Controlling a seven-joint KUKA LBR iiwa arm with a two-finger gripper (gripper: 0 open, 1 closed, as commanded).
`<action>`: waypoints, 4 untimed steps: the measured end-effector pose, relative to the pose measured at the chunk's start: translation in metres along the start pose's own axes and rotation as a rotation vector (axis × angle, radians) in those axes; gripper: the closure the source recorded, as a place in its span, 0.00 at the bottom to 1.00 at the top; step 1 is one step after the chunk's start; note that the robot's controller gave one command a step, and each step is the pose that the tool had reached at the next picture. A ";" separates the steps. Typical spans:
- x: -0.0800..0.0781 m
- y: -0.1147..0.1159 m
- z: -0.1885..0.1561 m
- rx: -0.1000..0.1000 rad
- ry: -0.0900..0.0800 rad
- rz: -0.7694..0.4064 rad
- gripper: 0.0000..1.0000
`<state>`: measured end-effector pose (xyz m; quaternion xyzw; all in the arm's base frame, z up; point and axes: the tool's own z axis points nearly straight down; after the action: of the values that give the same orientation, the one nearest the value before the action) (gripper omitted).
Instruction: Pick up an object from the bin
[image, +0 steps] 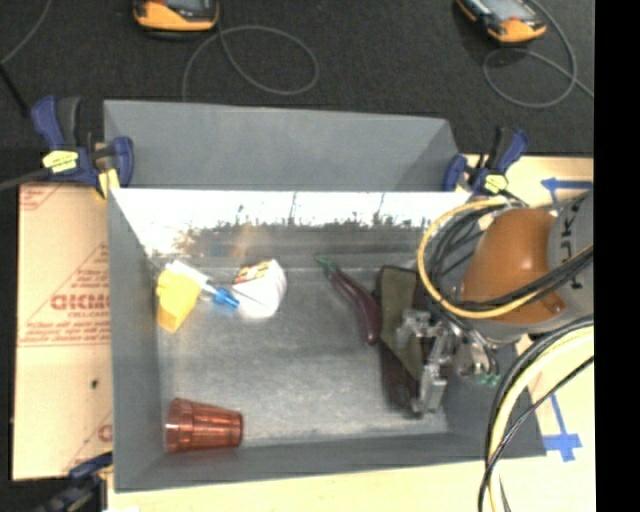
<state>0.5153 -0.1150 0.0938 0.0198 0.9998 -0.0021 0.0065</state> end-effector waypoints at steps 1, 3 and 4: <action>0.000 0.000 0.000 0.000 0.000 -0.001 0.00; 0.025 -0.016 0.021 0.004 -0.010 -0.270 1.00; 0.025 -0.016 0.021 0.004 -0.010 -0.273 1.00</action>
Offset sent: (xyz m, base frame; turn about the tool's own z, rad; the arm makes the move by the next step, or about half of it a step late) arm -0.0280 -0.0137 -0.0238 -0.2656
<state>0.4903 -0.1299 0.0728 -0.1166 0.9931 -0.0052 0.0111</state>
